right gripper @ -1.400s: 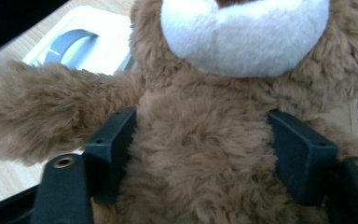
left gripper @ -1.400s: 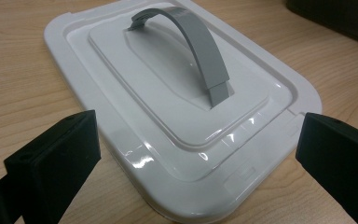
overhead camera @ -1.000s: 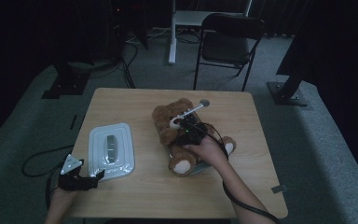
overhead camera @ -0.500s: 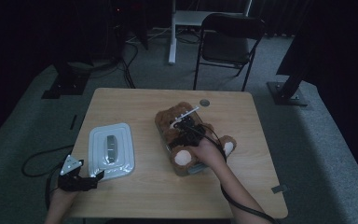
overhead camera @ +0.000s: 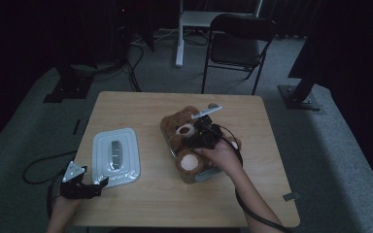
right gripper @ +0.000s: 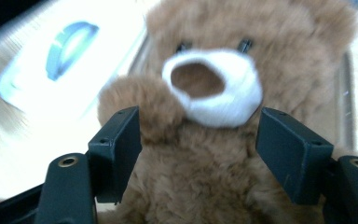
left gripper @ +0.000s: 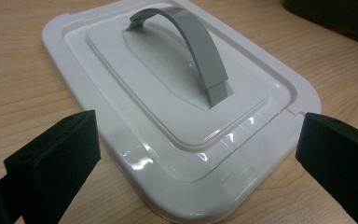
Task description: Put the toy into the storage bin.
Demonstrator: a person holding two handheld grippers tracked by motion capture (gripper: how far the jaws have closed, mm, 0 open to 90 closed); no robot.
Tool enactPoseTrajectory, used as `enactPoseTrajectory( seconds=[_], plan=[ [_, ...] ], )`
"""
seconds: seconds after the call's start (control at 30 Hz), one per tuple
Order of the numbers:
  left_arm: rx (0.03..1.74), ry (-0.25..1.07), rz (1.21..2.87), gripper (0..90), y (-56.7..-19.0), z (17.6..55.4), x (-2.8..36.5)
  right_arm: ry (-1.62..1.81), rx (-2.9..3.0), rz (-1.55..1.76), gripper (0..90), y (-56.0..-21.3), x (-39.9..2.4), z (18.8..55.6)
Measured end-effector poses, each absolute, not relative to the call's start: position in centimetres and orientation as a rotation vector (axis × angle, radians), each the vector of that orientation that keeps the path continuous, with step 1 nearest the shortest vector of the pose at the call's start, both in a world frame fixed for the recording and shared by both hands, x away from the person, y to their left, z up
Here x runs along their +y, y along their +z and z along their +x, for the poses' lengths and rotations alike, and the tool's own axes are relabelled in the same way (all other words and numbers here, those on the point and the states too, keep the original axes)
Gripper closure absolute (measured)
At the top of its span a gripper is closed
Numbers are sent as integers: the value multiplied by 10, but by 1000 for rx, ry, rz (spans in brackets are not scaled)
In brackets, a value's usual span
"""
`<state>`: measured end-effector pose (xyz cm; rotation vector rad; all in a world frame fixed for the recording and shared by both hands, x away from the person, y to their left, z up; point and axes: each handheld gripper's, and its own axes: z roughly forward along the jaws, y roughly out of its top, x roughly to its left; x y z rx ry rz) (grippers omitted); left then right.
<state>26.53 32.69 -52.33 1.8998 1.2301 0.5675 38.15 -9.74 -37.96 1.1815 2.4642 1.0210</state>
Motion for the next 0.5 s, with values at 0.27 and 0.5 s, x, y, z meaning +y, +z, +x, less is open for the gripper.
enactPoseTrajectory(
  seconds=[0.27, 0.5],
  plan=[
    [1231, 566, 1902, 7, -524, 266, 327, 1112, 2402, 1211, 300, -355, -105, 395],
    [1231, 565, 1903, 7, -525, 265, 327, 1156, 2398, 1243, 300, -355, -98, 411]
  ],
)
